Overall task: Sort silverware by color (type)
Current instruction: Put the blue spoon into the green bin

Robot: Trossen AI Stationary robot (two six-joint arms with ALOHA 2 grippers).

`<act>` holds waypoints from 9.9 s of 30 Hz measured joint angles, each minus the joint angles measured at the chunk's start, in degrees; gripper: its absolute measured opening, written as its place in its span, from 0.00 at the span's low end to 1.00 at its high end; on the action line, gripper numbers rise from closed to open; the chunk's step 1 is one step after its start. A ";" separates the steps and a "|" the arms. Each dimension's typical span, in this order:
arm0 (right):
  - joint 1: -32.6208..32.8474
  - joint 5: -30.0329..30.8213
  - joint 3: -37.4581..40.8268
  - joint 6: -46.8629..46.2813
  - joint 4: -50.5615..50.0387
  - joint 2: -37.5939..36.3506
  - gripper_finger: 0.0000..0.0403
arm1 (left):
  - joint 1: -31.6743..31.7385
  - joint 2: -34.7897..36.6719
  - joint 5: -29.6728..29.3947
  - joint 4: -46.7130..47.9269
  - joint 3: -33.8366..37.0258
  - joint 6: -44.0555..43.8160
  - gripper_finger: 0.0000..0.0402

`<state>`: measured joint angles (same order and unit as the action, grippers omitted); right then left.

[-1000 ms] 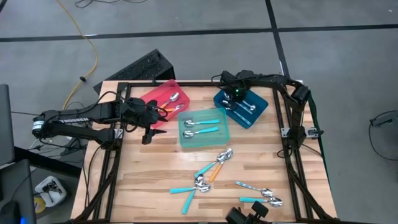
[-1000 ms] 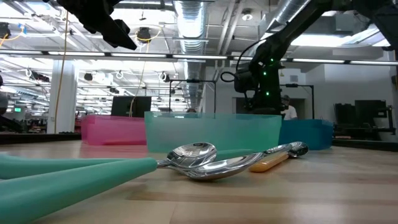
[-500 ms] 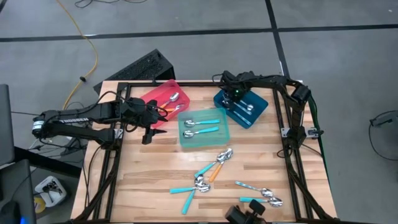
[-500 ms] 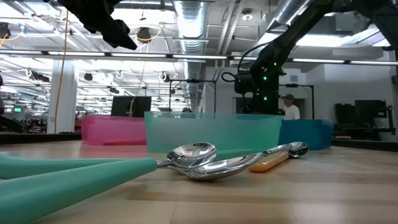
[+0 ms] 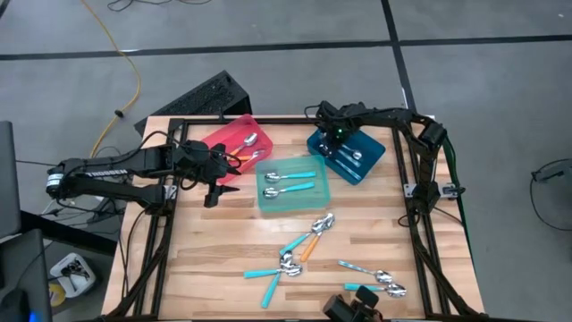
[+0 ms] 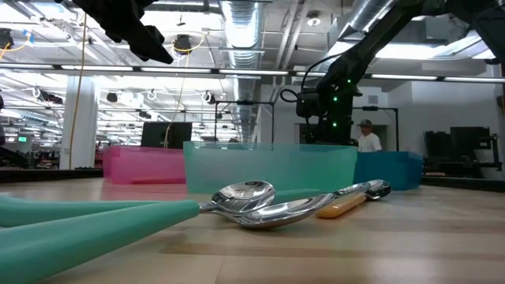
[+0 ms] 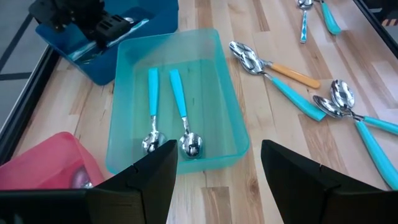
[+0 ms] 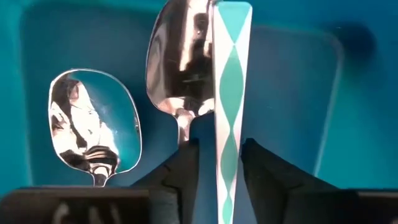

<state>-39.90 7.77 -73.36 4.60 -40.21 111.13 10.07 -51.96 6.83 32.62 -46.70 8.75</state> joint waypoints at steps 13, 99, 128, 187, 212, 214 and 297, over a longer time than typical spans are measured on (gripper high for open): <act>0.67 -1.02 0.04 2.08 -2.93 -8.92 0.44 | 0.00 0.00 1.50 0.04 0.00 1.46 0.54; 53.97 -10.68 -1.09 0.31 12.71 2.03 0.58 | -35.93 -1.97 -6.03 -12.61 -0.04 -13.31 0.54; 53.90 -6.12 -1.09 -6.77 10.92 3.93 0.16 | -35.93 -2.01 -6.19 -12.37 -0.02 -12.50 0.54; 56.43 -1.50 -1.06 -1.77 31.03 -21.84 0.18 | -36.13 6.91 -18.23 -21.42 -0.04 -2.93 0.54; 56.26 11.04 -1.22 6.62 24.94 -35.57 0.19 | -36.13 15.67 -34.34 -20.38 -0.07 -8.68 0.54; 56.31 12.41 -1.26 6.82 23.34 -36.66 0.19 | -36.11 15.76 -34.87 -19.64 -0.07 -8.81 0.54; 24.25 -39.58 33.47 -16.72 100.74 -12.86 0.19 | -36.14 22.05 -36.26 -23.61 13.50 -9.16 0.54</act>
<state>-15.65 -31.81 -39.89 -12.12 60.54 98.27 -26.07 -29.91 -29.43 9.01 -33.20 -0.40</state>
